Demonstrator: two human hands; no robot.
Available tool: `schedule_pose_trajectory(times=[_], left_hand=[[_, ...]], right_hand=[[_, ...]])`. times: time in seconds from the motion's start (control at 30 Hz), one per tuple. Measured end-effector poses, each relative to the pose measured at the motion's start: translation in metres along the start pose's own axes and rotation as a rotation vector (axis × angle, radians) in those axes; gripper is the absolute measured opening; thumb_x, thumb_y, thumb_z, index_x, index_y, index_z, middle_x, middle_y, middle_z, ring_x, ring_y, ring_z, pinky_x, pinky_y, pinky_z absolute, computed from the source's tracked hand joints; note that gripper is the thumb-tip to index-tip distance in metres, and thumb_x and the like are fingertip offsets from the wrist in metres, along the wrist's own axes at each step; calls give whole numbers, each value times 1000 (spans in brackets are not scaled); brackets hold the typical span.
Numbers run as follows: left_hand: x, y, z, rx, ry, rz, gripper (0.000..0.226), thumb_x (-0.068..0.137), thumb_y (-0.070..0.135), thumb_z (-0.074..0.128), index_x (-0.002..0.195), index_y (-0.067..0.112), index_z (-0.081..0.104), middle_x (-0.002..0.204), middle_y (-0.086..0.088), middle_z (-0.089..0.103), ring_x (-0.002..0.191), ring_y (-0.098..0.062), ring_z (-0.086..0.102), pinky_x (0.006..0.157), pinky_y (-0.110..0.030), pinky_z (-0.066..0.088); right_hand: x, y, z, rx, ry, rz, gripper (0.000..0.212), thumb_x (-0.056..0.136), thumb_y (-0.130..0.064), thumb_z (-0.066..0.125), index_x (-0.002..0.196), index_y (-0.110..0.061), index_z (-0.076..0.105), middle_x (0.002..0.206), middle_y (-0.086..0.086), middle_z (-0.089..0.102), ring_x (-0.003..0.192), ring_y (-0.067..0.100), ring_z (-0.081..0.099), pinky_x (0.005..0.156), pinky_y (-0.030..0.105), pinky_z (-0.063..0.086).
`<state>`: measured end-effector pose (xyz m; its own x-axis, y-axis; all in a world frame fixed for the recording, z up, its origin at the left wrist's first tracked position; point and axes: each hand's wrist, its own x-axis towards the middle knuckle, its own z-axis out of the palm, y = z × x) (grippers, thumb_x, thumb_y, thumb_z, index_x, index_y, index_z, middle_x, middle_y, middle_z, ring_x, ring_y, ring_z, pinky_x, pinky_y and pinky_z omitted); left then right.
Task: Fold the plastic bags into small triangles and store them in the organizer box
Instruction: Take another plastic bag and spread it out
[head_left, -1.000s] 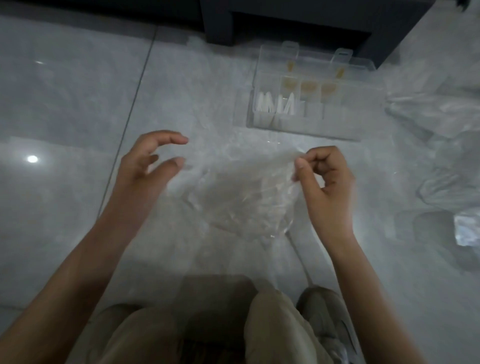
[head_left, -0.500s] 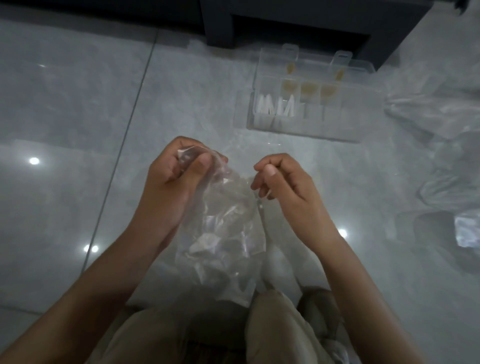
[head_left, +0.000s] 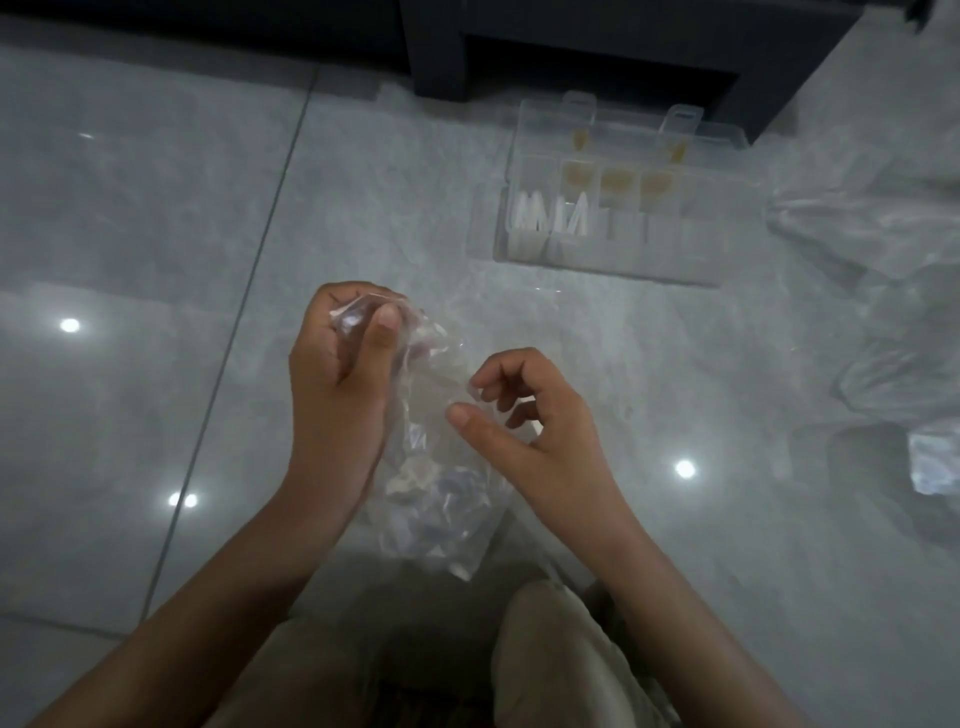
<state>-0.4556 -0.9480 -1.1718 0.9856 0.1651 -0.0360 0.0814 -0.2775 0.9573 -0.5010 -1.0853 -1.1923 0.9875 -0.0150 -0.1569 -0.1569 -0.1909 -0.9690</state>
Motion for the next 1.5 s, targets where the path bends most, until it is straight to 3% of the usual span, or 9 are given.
schedule_pose_trajectory(times=[0.27, 0.37, 0.53, 0.73, 0.9, 1.03, 1.2, 1.3, 1.5], left_hand=[[-8, 2, 6, 56, 83, 53, 9, 99, 8, 49, 103, 6, 56, 90, 11, 62, 83, 8, 62, 70, -5, 44], [-3, -3, 0, 51, 103, 60, 13, 100, 10, 48, 103, 0, 57, 85, 14, 61, 80, 6, 62, 68, -8, 46], [0, -16, -11, 110, 152, 80, 14, 98, 11, 50, 90, 21, 53, 73, 18, 62, 67, 7, 59, 63, -7, 43], [4, -25, -25, 173, -14, 151, 26, 97, 7, 54, 87, 31, 52, 73, 25, 66, 53, 0, 57, 51, -7, 41], [19, -30, -35, 107, 11, 56, 24, 92, 2, 58, 84, 24, 58, 69, 20, 68, 59, 1, 59, 57, -11, 45], [20, -21, -41, 208, 173, 203, 24, 93, 12, 54, 87, 36, 54, 84, 13, 62, 75, -1, 58, 70, -13, 45], [-9, -13, -27, 152, -172, 248, 5, 85, 31, 55, 83, 28, 57, 82, 7, 63, 75, -8, 62, 67, -23, 49], [-17, -23, -16, 273, -375, 120, 41, 69, 51, 66, 106, 39, 51, 110, 21, 57, 105, 1, 56, 83, -10, 44], [-9, -39, -16, 362, -169, 107, 24, 84, 12, 71, 99, 24, 56, 98, 19, 59, 95, 10, 55, 80, -4, 40]], right_hand=[[5, 0, 4, -56, 98, -80, 14, 85, -14, 72, 86, -26, 65, 84, -12, 67, 78, 11, 61, 70, 16, 48], [5, -2, -8, -16, 170, -115, 10, 86, -13, 69, 87, -23, 69, 84, -12, 69, 79, 8, 64, 73, 14, 46], [7, -1, -21, 94, 332, -53, 12, 88, -11, 66, 87, -20, 73, 84, -9, 71, 84, 10, 67, 78, 19, 50], [12, 1, -31, 112, 286, -22, 19, 88, -8, 65, 78, -22, 72, 73, -4, 70, 70, 11, 65, 69, 17, 49], [24, 6, -43, 98, 215, 60, 26, 93, -5, 58, 72, -18, 66, 54, -9, 57, 54, 3, 52, 60, 15, 44], [30, 18, -32, 396, 432, 244, 29, 99, -12, 50, 71, -15, 58, 61, -3, 54, 60, 10, 48, 58, 19, 43], [29, 20, -1, 764, 500, 437, 20, 103, -17, 43, 87, -11, 53, 61, -6, 64, 57, 7, 61, 56, 17, 51], [23, 17, 13, 838, 430, 473, 16, 103, -19, 43, 91, -13, 53, 71, -4, 71, 70, 8, 68, 65, 18, 53], [18, 20, 17, 838, 345, 495, 16, 102, -19, 43, 88, -16, 50, 82, 3, 75, 75, 11, 69, 69, 21, 52]])
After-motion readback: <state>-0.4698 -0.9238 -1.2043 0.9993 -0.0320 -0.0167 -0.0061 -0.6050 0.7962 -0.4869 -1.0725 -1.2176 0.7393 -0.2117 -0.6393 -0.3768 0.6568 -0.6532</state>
